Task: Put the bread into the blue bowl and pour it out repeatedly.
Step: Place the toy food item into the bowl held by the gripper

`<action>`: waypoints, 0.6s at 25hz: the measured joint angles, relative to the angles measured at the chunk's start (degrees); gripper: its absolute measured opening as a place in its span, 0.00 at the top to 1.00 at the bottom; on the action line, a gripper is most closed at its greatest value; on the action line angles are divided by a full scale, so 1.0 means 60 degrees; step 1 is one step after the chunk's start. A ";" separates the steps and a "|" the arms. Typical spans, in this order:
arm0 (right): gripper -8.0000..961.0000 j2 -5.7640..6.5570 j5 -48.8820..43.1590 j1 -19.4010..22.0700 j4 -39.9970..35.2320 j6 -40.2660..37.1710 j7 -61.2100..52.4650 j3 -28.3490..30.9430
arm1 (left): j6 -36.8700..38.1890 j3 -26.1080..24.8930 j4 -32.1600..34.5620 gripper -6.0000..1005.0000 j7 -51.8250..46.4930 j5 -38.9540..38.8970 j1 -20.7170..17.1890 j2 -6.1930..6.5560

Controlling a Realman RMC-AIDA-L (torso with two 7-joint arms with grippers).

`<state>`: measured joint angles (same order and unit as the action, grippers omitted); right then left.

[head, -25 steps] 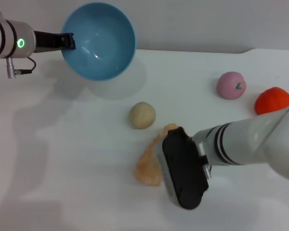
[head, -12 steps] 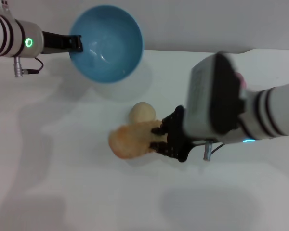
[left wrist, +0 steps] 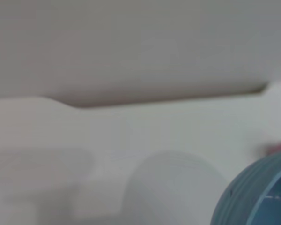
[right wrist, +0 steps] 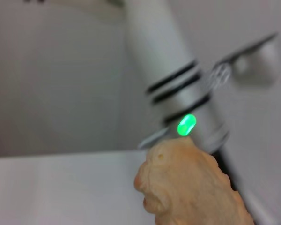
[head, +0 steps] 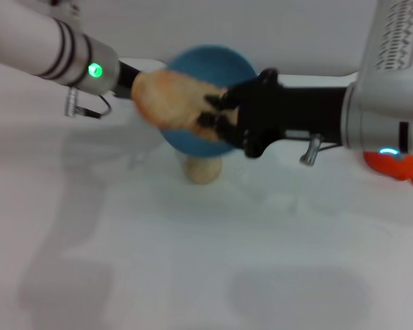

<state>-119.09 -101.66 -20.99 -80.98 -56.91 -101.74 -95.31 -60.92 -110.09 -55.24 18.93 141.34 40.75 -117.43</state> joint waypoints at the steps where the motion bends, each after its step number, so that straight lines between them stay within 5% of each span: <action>1: 0.78 0.0000 0.0191 0.0082 0.0047 0.0226 0.0252 0.0034 | -0.0139 0.0148 0.0173 0.98 0.0001 -0.0010 0.0161 -0.0010; 15: 0.85 0.0015 0.0744 0.0733 0.1165 0.1049 0.0747 0.0147 | -0.1413 0.1214 0.0522 0.98 0.0007 -0.1002 0.1147 -0.0070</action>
<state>-119.00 -97.20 -16.59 -73.99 -50.61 -97.26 -94.42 -69.40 -102.81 -52.10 18.97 135.33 47.63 -117.85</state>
